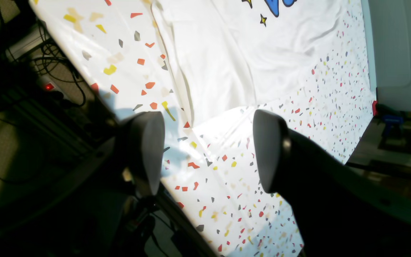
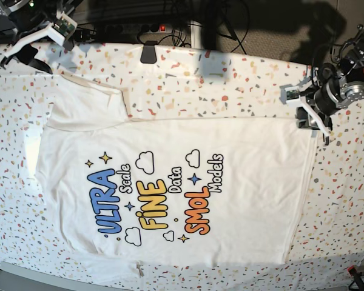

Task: Fold the T-shirt properly
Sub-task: 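Lower the left gripper onto the shirt side and grasp it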

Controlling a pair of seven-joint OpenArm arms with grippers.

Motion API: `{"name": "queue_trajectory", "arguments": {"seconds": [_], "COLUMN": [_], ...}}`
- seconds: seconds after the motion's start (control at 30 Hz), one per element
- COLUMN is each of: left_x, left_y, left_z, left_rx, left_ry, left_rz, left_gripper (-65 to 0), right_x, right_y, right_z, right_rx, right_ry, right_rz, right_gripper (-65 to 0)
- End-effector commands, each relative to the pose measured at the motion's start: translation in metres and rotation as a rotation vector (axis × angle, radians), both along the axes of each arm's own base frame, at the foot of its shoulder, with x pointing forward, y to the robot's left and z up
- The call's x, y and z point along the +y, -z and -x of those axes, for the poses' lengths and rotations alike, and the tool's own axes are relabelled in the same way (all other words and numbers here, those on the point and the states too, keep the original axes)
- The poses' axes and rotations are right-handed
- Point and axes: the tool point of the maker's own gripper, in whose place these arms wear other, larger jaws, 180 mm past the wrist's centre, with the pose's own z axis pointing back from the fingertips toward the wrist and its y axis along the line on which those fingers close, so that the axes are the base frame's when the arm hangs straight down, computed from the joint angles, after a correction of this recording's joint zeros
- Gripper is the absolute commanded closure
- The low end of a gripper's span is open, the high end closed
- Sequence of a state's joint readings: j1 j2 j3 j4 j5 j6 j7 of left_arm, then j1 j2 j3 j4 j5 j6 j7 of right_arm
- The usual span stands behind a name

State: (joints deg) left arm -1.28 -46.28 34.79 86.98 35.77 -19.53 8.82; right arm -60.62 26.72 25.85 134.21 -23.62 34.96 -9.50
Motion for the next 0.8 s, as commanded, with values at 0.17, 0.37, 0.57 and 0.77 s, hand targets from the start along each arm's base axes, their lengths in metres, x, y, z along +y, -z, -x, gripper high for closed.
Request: {"name": "queue_trajectory", "arguments": {"seconds": [0.17, 0.37, 0.57, 0.77], "left_x": [0.025, 0.039, 0.039, 0.03], "left_y": [0.012, 0.019, 0.018, 0.021], "left_z": [-0.006, -0.001, -0.003, -0.002], "left_rx": [0.028, 0.047, 0.044, 0.047], "left_ry": [-0.005, -0.022, -0.031, -0.03], "left_rz": [-0.11, -0.181, -0.177, -0.157], "left_gripper": [-18.1, -18.1, -10.7, 0.0], "right_x": [0.003, 0.002, 0.006, -0.001], "right_y": [-0.006, -0.006, -0.008, -0.004], "right_z": [-0.002, -0.002, -0.006, -0.019], "right_rx": [-0.021, -0.019, -0.03, -0.057], "right_ry": [-0.01, -0.009, -0.001, 0.032], "right_rz": [-0.008, -0.006, -0.046, -0.077], "right_gripper": [-39.2, -39.2, -39.2, -39.1]}}
